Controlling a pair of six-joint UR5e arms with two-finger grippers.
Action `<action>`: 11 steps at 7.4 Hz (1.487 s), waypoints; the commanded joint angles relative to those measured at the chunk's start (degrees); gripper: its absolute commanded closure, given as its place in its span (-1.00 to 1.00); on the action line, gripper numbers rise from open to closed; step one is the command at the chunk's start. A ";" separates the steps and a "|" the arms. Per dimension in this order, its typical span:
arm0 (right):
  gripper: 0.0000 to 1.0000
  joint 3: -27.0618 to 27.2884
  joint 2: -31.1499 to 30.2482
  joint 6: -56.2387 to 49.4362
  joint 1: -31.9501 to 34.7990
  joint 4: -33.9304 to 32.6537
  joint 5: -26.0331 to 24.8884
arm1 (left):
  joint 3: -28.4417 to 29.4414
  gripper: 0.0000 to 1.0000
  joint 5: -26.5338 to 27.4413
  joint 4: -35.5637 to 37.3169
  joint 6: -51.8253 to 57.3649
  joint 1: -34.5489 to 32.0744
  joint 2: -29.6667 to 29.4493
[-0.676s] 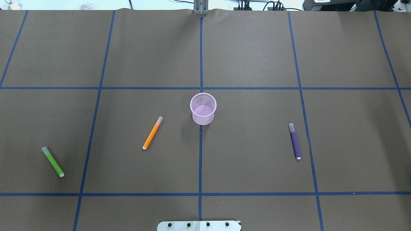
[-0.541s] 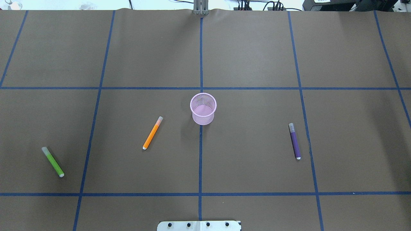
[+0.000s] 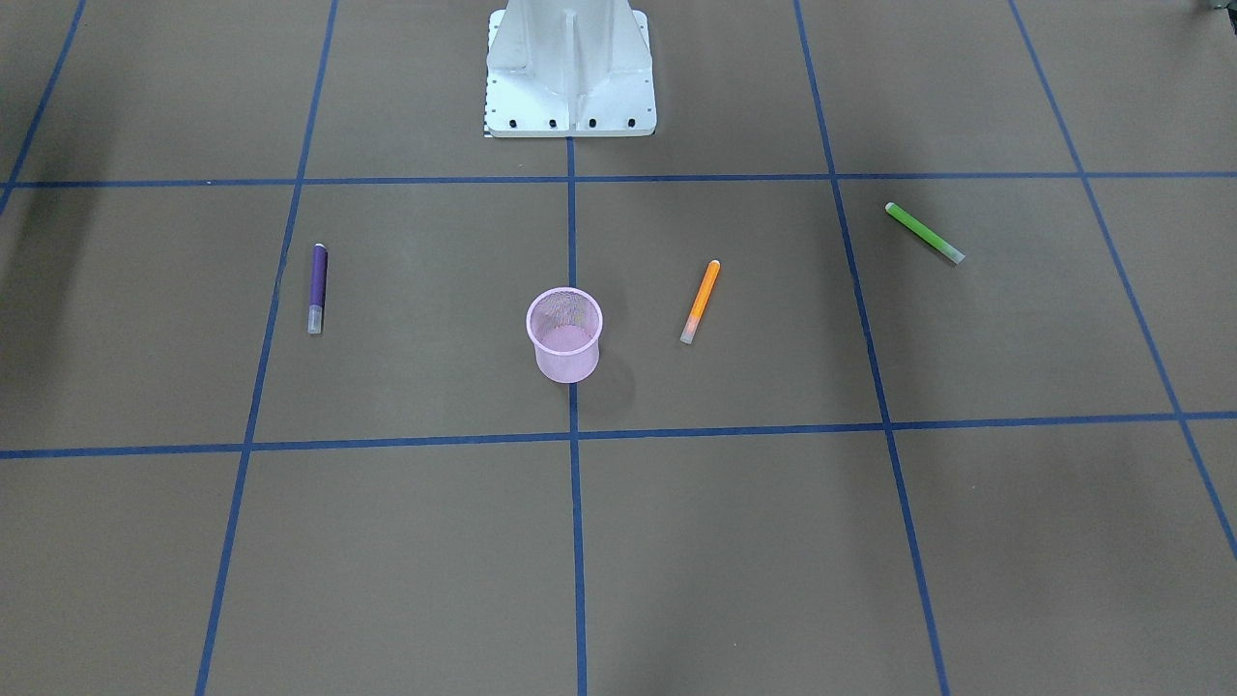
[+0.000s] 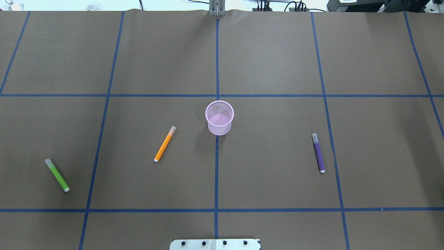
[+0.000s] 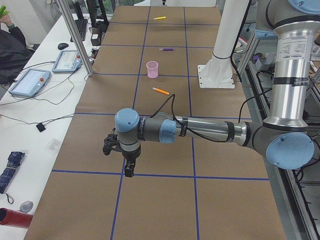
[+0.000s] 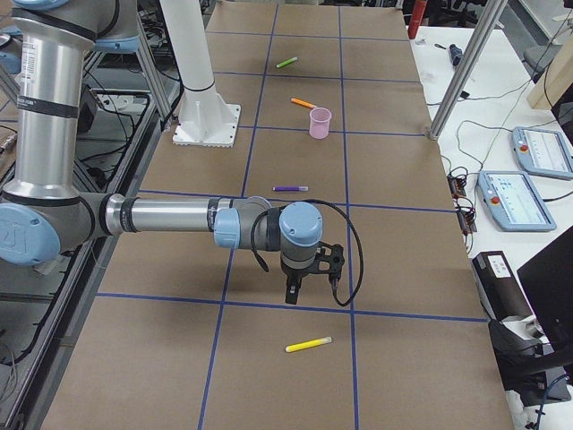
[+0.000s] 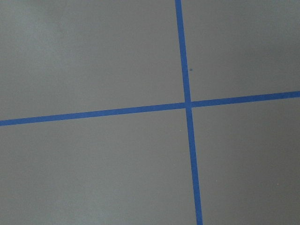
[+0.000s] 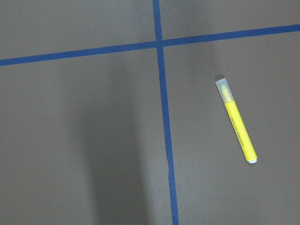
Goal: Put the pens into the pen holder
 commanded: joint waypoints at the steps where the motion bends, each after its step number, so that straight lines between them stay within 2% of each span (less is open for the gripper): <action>1: -1.00 0.68 -0.11 0.00 0.00 0.52 -0.19 | 0.79 -1.00 0.47 -0.09 -0.39 0.09 -0.03; 3: -1.00 1.39 0.15 -0.09 0.00 0.70 -0.81 | -1.39 -1.00 -2.49 -1.23 -2.91 0.35 -0.29; 5: -0.99 2.44 0.07 0.00 0.26 0.61 1.21 | -3.41 -1.00 -9.68 -1.50 -11.68 1.75 -1.69; 6: -0.99 2.36 0.16 -0.09 0.26 0.61 -0.01 | -2.81 -1.00 -11.64 -1.67 -21.47 3.76 -1.61; 7: -1.00 2.36 0.07 -0.09 0.26 0.61 -0.63 | -4.63 -1.00 -10.44 -6.46 -34.18 8.39 -1.00; 8: -1.00 2.18 -0.37 -0.09 0.26 0.61 -0.90 | -6.39 -1.00 -5.12 -15.38 -43.19 12.27 2.31; 9: -1.00 1.92 -0.81 -0.70 0.26 0.70 -0.72 | -10.93 -1.00 -0.28 -18.35 -52.59 17.44 6.52; 11: -1.00 1.83 -0.99 -0.62 0.26 0.70 -0.81 | -19.99 -1.00 6.85 -18.29 -71.41 29.91 11.64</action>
